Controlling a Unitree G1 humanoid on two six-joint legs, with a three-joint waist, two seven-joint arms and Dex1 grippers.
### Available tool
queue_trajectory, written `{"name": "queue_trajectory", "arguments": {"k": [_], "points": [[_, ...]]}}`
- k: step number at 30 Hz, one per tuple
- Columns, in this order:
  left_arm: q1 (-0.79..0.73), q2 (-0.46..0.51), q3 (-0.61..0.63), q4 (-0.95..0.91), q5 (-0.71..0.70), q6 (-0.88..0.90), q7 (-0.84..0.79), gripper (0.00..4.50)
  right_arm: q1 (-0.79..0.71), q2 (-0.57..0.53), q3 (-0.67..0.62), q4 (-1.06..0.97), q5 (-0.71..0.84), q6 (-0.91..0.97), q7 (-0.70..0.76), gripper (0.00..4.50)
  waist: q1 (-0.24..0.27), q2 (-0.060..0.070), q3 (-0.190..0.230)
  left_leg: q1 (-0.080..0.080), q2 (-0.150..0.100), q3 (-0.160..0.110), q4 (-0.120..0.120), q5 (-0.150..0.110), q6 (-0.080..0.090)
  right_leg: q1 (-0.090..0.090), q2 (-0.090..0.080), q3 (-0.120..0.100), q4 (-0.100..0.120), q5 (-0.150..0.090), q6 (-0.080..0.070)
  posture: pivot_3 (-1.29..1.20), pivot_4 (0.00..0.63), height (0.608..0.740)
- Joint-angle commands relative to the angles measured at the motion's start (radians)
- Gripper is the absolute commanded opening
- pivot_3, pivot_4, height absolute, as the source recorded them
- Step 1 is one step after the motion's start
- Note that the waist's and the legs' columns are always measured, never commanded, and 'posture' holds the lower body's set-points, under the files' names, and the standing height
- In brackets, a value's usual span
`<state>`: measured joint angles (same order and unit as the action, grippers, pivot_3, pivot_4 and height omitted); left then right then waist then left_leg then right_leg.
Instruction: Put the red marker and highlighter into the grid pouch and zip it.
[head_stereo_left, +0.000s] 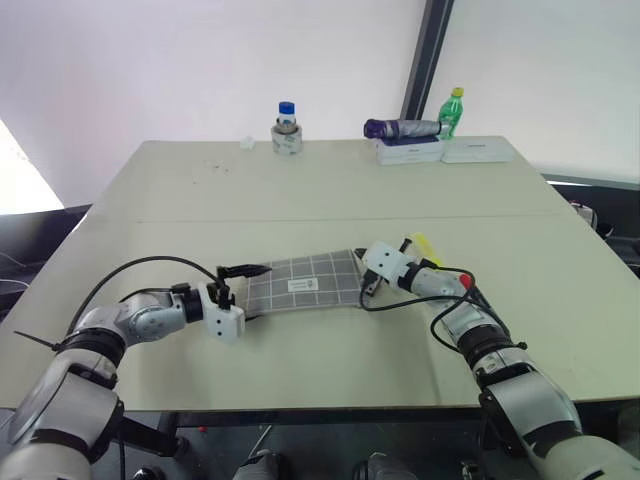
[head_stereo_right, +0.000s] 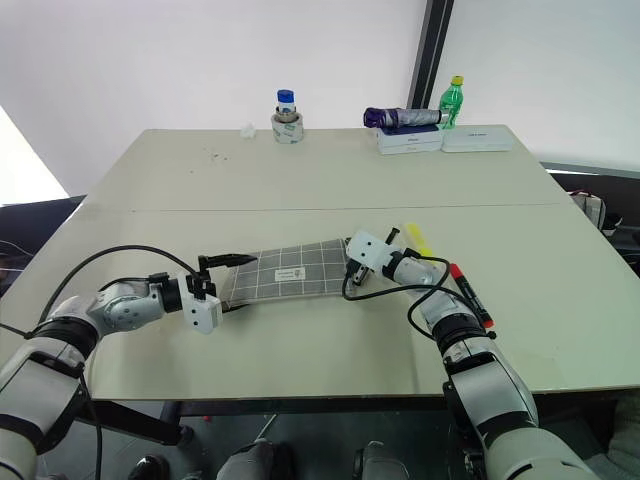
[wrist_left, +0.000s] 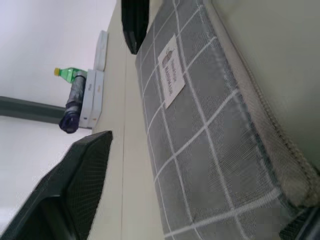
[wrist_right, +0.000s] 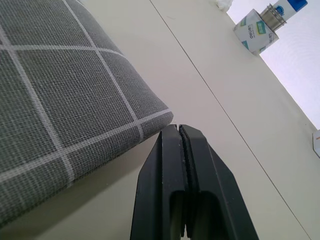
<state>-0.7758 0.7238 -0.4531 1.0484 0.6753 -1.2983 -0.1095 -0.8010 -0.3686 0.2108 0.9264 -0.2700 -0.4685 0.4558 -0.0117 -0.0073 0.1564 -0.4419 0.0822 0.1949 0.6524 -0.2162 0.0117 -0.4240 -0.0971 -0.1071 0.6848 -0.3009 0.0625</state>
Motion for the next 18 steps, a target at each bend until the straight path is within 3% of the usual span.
{"name": "queue_trajectory", "arguments": {"k": [1,6,12,15,18], "points": [[0.02,-0.013,-0.042,0.006,0.018,-0.016,-0.042,2.56,-0.014,-0.003,-0.005,-0.041,0.004,-0.02,-0.011,0.0,-0.002,0.0,0.0,0.0,0.0,0.0,0.0,0.0,0.0,0.0,0.0,0.0,0.0,0.0,0.0,0.0,0.15,0.74],[0.032,-0.009,-0.039,0.003,-0.001,-0.032,-0.062,0.06,-0.023,-0.002,-0.01,-0.039,0.011,-0.018,-0.011,0.0,-0.006,0.002,-0.001,0.001,0.0,0.0,0.0,0.0,0.0,0.0,0.0,0.0,0.0,0.0,0.0,0.0,0.15,0.74],[0.048,-0.001,-0.016,0.014,-0.081,-0.029,-0.113,0.06,0.012,-0.015,-0.066,-0.118,0.151,0.03,0.15,0.0,-0.009,0.002,-0.001,0.001,0.0,0.0,0.0,0.0,0.0,0.0,0.0,0.0,0.0,0.0,0.0,0.0,0.15,0.74],[0.074,-0.008,0.018,0.016,-0.196,-0.005,-0.171,0.0,0.047,-0.049,-0.093,-0.205,0.221,0.065,0.244,0.92,-0.009,0.002,-0.001,0.001,0.0,0.0,0.0,0.0,0.0,0.0,0.0,0.0,0.0,0.0,0.0,0.0,0.15,0.74],[0.126,-0.019,0.079,-0.014,-0.364,0.062,-0.256,0.0,0.094,-0.069,-0.16,-0.353,0.349,0.197,0.312,2.5,-0.009,0.002,-0.001,0.001,0.001,-0.003,0.0,0.0,0.0,0.0,0.0,0.0,0.0,0.0,0.0,0.0,0.15,0.74]]}}
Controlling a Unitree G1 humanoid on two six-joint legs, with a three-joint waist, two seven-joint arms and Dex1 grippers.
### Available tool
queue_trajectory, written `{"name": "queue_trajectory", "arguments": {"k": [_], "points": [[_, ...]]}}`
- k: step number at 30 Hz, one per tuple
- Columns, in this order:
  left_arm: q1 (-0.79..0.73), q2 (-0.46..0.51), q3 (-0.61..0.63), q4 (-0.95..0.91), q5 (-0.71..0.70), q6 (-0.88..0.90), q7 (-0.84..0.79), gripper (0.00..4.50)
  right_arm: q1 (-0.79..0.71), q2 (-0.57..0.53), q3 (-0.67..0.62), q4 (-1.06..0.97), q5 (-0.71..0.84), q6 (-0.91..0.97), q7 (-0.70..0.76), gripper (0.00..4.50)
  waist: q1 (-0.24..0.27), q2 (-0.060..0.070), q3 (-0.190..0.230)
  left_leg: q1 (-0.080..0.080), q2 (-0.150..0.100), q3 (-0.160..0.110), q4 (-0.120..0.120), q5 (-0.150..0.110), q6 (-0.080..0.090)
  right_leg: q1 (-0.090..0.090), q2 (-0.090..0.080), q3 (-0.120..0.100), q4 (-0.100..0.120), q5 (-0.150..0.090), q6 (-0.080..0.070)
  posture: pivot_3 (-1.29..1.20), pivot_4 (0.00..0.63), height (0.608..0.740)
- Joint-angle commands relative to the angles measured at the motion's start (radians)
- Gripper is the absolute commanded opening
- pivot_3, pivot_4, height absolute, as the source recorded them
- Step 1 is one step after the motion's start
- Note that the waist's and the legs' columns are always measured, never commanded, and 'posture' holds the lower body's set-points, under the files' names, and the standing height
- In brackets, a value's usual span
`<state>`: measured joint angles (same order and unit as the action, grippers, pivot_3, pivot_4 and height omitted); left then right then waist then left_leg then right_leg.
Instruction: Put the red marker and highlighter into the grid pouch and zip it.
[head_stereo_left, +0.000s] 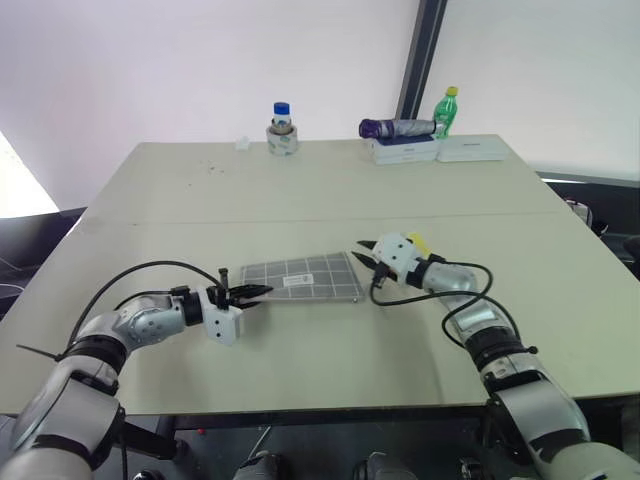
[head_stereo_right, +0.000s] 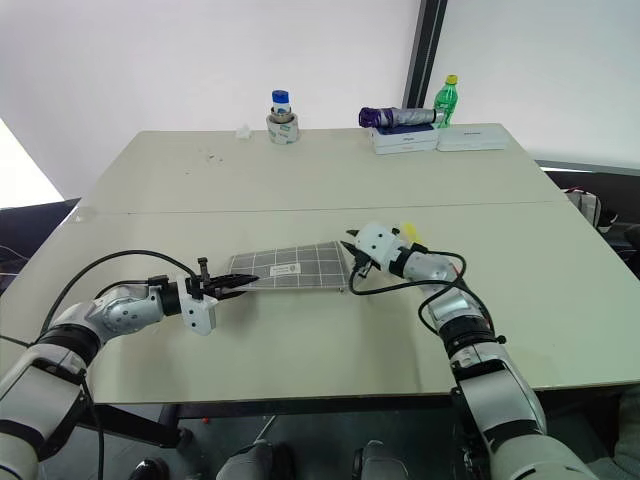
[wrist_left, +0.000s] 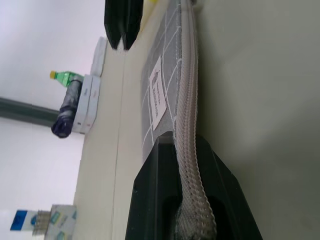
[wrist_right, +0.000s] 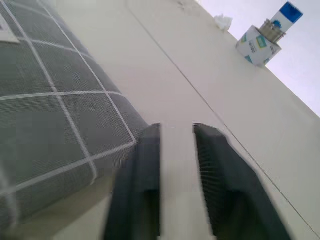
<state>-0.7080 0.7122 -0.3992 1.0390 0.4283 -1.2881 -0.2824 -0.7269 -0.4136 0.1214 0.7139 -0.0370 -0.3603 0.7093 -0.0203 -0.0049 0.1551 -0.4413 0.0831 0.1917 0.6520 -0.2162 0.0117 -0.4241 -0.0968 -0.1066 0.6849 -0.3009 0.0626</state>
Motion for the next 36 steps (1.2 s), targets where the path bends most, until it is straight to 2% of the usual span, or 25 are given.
{"name": "queue_trajectory", "arguments": {"k": [1,3,4,8,12,17,24,29,36], "points": [[0.08,-0.006,0.043,-0.03,-0.158,0.073,-0.103,0.0,0.047,-0.035,-0.083,-0.211,0.161,0.148,0.097,2.95,0.0,0.0,0.0,0.0,0.0,0.0,0.0,0.0,0.0,0.0,0.0,0.0,0.0,0.0,0.0,0.0,0.15,0.74],[0.121,0.004,0.072,-0.09,-0.195,0.116,-0.123,0.0,0.116,-0.062,-0.091,-0.363,0.246,0.27,0.174,4.1,-0.001,0.0,0.0,0.0,0.001,-0.001,0.0,0.0,0.0,0.0,0.0,0.0,0.0,0.0,0.0,0.0,0.15,0.74],[0.144,0.01,0.084,-0.126,-0.209,0.138,-0.133,0.0,0.156,-0.08,-0.089,-0.442,0.279,0.322,0.205,4.44,-0.002,0.0,0.0,0.0,0.001,-0.002,0.0,0.0,0.0,0.0,0.0,0.0,0.0,0.0,0.0,0.0,0.15,0.74],[0.233,0.017,0.139,-0.299,-0.257,0.233,-0.145,0.0,0.276,-0.098,-0.046,-0.605,0.269,0.357,0.229,4.44,-0.004,0.0,0.0,0.0,0.001,-0.002,0.0,0.0,0.0,0.0,0.0,0.0,0.0,0.0,0.0,0.0,0.15,0.74],[0.277,0.023,0.185,-0.464,-0.277,0.323,-0.162,0.0,0.276,-0.044,-0.016,-0.58,0.204,0.348,0.151,4.44,-0.001,0.0,0.0,0.0,0.0,-0.003,0.0,0.0,0.0,0.0,0.001,0.0,0.0,0.0,0.0,0.0,0.15,0.74],[0.287,0.051,0.24,-0.602,-0.298,0.405,-0.187,0.0,0.241,0.007,0.016,-0.484,0.148,0.286,0.121,4.44,0.006,-0.001,0.001,-0.001,0.0,-0.003,0.002,0.0,0.0,0.0,0.001,0.0,0.001,0.0,0.0,0.0,0.15,0.74],[0.306,0.059,0.282,-0.687,-0.311,0.468,-0.211,0.0,0.198,0.042,-0.005,-0.418,0.184,0.283,0.123,4.44,0.004,-0.001,0.001,-0.001,0.0,-0.003,0.001,0.0,0.0,0.0,0.001,0.0,0.001,0.0,0.0,0.0,0.15,0.74],[0.324,0.046,0.289,-0.719,-0.296,0.476,-0.215,0.0,0.178,0.123,-0.05,-0.481,0.318,0.474,0.111,4.44,0.002,-0.001,0.001,-0.001,0.0,-0.003,0.001,0.0,-0.001,0.0,0.003,0.0,0.001,0.0,0.0,0.0,0.15,0.74],[0.319,0.031,0.287,-0.71,-0.285,0.478,-0.213,0.0,0.183,0.16,-0.066,-0.53,0.355,0.615,0.055,4.44,0.007,-0.001,0.001,-0.001,0.0,-0.003,0.001,0.0,0.0,0.0,0.002,0.0,0.0,0.0,0.0,0.0,0.15,0.74]]}}
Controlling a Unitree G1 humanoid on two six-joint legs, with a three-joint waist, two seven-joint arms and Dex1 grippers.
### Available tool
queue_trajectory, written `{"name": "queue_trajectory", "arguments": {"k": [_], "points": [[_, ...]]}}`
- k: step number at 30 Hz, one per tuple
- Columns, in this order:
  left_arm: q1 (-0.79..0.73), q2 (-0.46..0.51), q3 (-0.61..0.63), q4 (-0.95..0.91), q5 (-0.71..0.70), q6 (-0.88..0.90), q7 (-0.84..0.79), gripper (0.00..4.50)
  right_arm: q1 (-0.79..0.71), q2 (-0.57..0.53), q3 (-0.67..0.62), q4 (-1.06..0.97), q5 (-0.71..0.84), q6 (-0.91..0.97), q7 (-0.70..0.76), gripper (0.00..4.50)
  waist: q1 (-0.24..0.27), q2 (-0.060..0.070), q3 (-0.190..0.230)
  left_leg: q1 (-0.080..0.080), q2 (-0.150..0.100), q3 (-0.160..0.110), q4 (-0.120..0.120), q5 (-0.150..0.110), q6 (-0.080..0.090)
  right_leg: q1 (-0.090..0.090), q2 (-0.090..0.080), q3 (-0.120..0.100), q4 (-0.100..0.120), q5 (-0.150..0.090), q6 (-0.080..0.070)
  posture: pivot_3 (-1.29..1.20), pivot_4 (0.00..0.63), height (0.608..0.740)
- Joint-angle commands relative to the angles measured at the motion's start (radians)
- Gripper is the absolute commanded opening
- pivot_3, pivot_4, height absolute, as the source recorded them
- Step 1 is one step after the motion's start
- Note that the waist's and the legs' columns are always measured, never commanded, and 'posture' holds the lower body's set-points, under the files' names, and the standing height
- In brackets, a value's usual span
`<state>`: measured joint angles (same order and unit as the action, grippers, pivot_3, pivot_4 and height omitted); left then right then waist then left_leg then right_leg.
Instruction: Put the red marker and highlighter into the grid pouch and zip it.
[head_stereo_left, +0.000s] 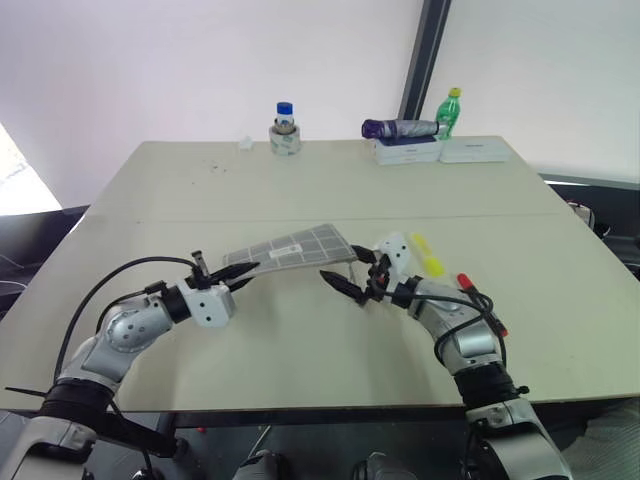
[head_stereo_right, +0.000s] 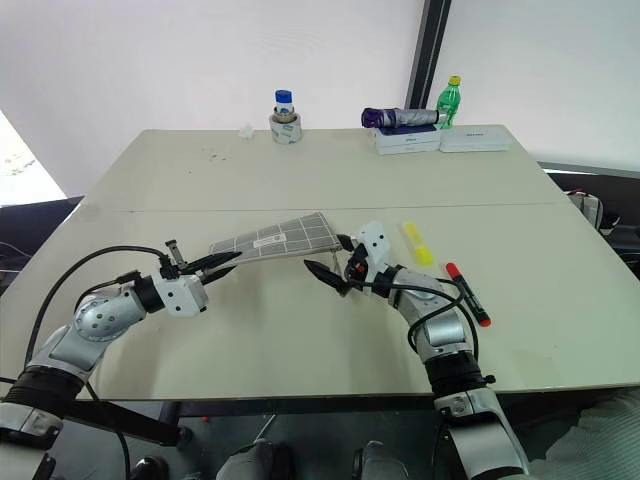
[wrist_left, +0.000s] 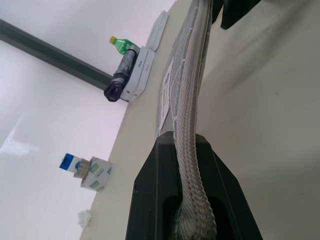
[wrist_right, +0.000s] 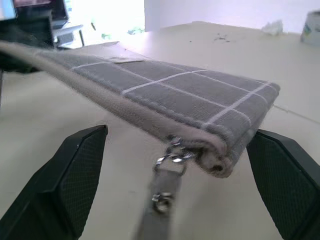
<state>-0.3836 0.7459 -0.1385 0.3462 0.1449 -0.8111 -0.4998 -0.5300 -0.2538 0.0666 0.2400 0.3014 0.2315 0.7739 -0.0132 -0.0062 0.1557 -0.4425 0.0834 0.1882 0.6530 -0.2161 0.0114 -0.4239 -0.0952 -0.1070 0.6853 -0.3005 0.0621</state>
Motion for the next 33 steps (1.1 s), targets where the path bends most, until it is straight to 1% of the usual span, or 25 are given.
{"name": "queue_trajectory", "arguments": {"k": [1,4,5,7,8,9,10,13,14,21,23,27,33], "points": [[-0.007,-0.004,0.026,-0.019,0.0,0.001,0.004,0.0,-0.01,0.001,-0.014,-0.057,0.015,0.033,-0.018,4.44,-0.001,0.0,0.0,0.0,0.0,0.0,0.0,0.0,0.0,0.0,0.0,0.0,0.0,0.0,0.0,0.0,0.15,0.74],[-0.009,-0.007,0.026,-0.021,0.0,0.002,0.002,0.0,-0.004,-0.004,-0.016,-0.052,0.009,0.06,-0.031,4.44,-0.004,0.0,0.0,0.0,0.0,0.0,-0.001,0.0,0.0,0.0,0.0,0.0,0.0,0.0,0.0,0.0,0.15,0.74],[-0.009,-0.008,0.026,-0.021,0.0,0.003,0.001,0.0,0.001,-0.003,-0.014,-0.052,0.01,0.068,-0.03,4.21,-0.004,0.0,0.0,0.0,0.0,0.0,-0.001,0.0,0.0,0.0,0.0,0.0,0.0,0.0,0.0,0.0,0.15,0.74],[-0.01,-0.008,0.027,-0.022,-0.001,0.007,0.0,0.0,0.011,-0.003,-0.008,-0.059,0.016,0.085,-0.022,3.61,-0.004,0.0,0.0,0.0,0.0,0.0,-0.001,0.0,0.0,0.0,0.0,0.0,0.0,0.0,0.0,0.0,0.15,0.74],[-0.01,-0.008,0.027,-0.023,0.001,0.007,-0.001,0.0,0.016,0.001,-0.011,-0.062,0.021,0.087,-0.022,3.12,-0.004,0.0,0.0,0.0,0.0,0.0,-0.001,0.0,0.0,0.0,0.0,0.0,0.0,0.0,0.0,0.0,0.15,0.74],[-0.011,-0.008,0.027,-0.023,0.001,0.007,-0.001,0.0,0.017,0.005,-0.015,-0.063,0.023,0.091,-0.027,2.52,-0.004,0.0,0.0,0.0,0.0,0.0,-0.001,0.0,0.0,0.0,0.0,0.0,0.0,0.0,0.0,0.0,0.15,0.74],[-0.01,-0.008,0.028,-0.025,0.001,0.008,-0.001,0.0,0.02,0.009,-0.019,-0.067,0.028,0.099,-0.032,2.1,-0.004,0.0,0.0,0.0,0.0,0.0,-0.001,0.0,0.0,0.0,0.0,0.0,0.0,0.0,0.0,0.0,0.15,0.74],[-0.01,-0.008,0.029,-0.028,0.002,0.011,0.001,0.0,0.026,0.005,-0.015,-0.069,0.023,0.11,-0.033,0.37,-0.004,0.0,0.0,0.0,0.0,0.0,-0.001,0.0,0.0,0.0,0.0,0.0,0.0,0.0,0.0,0.0,0.15,0.74],[-0.01,-0.009,0.029,-0.027,0.003,0.011,0.002,0.0,0.029,0.002,-0.013,-0.07,0.022,0.112,-0.029,0.05,-0.004,0.0,0.0,0.0,0.0,0.0,-0.001,0.0,0.0,0.0,0.0,0.0,0.0,0.0,0.0,0.0,0.15,0.74],[0.01,-0.01,0.028,-0.016,0.033,0.011,0.02,0.0,0.024,-0.043,0.018,-0.102,-0.028,0.119,-0.027,0.05,-0.004,0.0,0.0,0.0,0.0,0.0,-0.001,0.0,0.0,0.0,0.0,0.0,0.0,0.0,0.0,0.0,0.15,0.74],[0.025,-0.017,0.015,-0.019,0.057,0.004,0.024,0.0,0.015,-0.054,0.051,-0.124,-0.055,0.12,-0.022,0.05,-0.005,0.0,0.0,0.0,0.0,0.0,-0.001,0.0,0.0,0.0,0.0,0.0,0.0,0.0,0.0,0.0,0.15,0.74],[0.054,-0.075,-0.027,-0.04,0.112,0.03,0.04,0.0,0.002,-0.021,0.131,-0.182,-0.091,0.164,-0.032,0.05,-0.006,0.0,0.0,0.0,0.0,0.0,-0.002,0.0,0.0,-0.001,0.0,0.0,0.0,0.0,0.0,0.0,0.15,0.74],[0.061,-0.141,-0.035,-0.064,0.146,0.105,0.054,0.0,-0.037,0.03,0.222,-0.137,-0.158,0.146,-0.033,0.05,-0.003,0.0,0.0,0.0,0.0,0.0,-0.001,0.0,0.0,-0.001,0.0,0.0,0.0,0.0,0.0,0.0,0.15,0.74]]}}
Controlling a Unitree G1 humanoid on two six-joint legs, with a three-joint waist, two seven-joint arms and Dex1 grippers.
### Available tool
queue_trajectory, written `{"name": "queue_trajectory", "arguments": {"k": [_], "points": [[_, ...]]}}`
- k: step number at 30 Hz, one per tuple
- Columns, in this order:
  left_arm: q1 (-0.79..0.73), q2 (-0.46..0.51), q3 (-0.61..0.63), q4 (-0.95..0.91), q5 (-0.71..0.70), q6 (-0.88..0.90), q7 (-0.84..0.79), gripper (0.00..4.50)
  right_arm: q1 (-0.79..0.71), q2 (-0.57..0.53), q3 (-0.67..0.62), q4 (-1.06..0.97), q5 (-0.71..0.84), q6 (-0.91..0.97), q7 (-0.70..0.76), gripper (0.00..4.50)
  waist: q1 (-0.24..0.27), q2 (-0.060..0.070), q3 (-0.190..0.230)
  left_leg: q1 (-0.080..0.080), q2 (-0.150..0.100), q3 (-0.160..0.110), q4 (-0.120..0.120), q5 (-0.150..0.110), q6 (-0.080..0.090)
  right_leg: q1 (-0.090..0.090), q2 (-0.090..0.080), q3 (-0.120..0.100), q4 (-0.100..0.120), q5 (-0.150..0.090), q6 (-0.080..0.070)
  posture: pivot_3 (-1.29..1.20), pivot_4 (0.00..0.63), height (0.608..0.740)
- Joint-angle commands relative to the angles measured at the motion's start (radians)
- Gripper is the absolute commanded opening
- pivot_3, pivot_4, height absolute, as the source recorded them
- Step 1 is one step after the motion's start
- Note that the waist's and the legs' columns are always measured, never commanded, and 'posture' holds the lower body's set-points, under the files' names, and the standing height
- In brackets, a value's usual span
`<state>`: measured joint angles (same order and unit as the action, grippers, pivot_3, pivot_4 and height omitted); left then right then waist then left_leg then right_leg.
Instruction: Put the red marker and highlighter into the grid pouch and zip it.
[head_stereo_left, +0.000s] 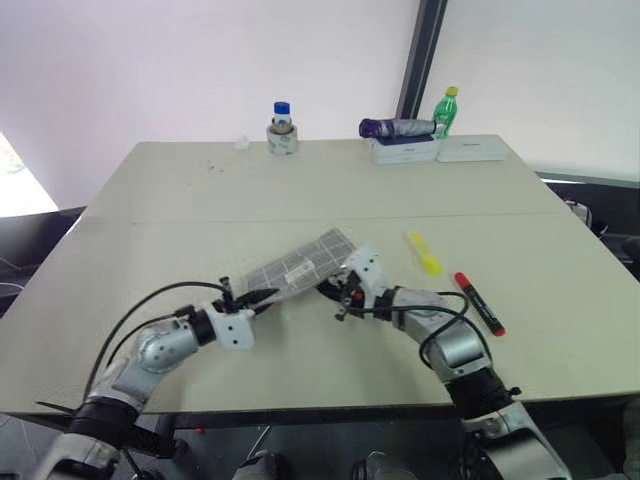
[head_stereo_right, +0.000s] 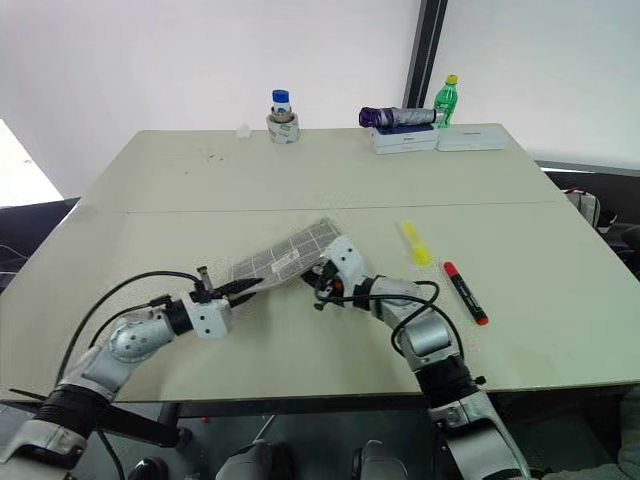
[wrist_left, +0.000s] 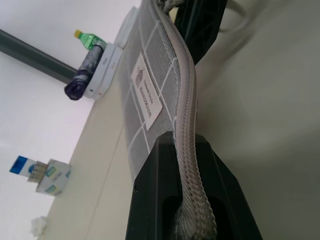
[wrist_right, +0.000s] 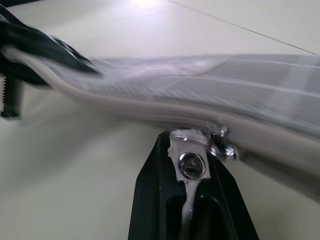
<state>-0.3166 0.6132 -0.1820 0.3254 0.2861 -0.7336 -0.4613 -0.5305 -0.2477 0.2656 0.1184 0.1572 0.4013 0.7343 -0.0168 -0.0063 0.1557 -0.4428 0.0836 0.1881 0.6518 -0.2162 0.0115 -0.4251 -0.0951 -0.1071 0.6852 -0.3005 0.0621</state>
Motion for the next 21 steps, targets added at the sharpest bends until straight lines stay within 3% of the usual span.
{"name": "queue_trajectory", "arguments": {"k": [1,5,13,21], "points": [[-0.008,-0.017,0.006,-0.051,0.008,0.04,0.017,0.0,-0.046,0.039,0.04,-0.008,-0.019,-0.029,0.012,0.05,0.002,0.0,0.0,0.0,0.0,0.0,0.0,0.0,0.0,0.0,0.0,0.0,0.0,0.0,0.0,0.0,0.15,0.74],[-0.023,-0.042,0.007,-0.061,0.011,0.077,0.031,0.0,-0.063,0.057,0.135,0.016,-0.089,-0.1,0.048,0.05,0.0,0.0,0.0,0.0,0.0,0.0,0.0,0.0,0.0,0.0,-0.001,0.0,0.0,0.0,0.0,0.0,0.15,0.74],[-0.047,-0.069,0.006,-0.081,0.015,0.115,0.039,0.0,-0.066,0.1,0.199,0.028,-0.129,-0.145,0.074,0.05,0.001,0.0,0.0,0.0,0.0,0.0,0.0,0.0,0.0,0.0,0.0,0.0,0.0,0.0,0.0,0.0,0.15,0.74],[-0.031,-0.025,0.022,-0.056,0.019,0.08,0.029,0.0,-0.056,0.092,0.151,0.038,-0.119,-0.189,0.09,0.05,-0.002,0.0,0.0,0.0,0.0,0.0,0.0,0.0,0.0,0.0,0.0,0.0,0.0,0.0,0.0,0.0,0.15,0.74]]}}
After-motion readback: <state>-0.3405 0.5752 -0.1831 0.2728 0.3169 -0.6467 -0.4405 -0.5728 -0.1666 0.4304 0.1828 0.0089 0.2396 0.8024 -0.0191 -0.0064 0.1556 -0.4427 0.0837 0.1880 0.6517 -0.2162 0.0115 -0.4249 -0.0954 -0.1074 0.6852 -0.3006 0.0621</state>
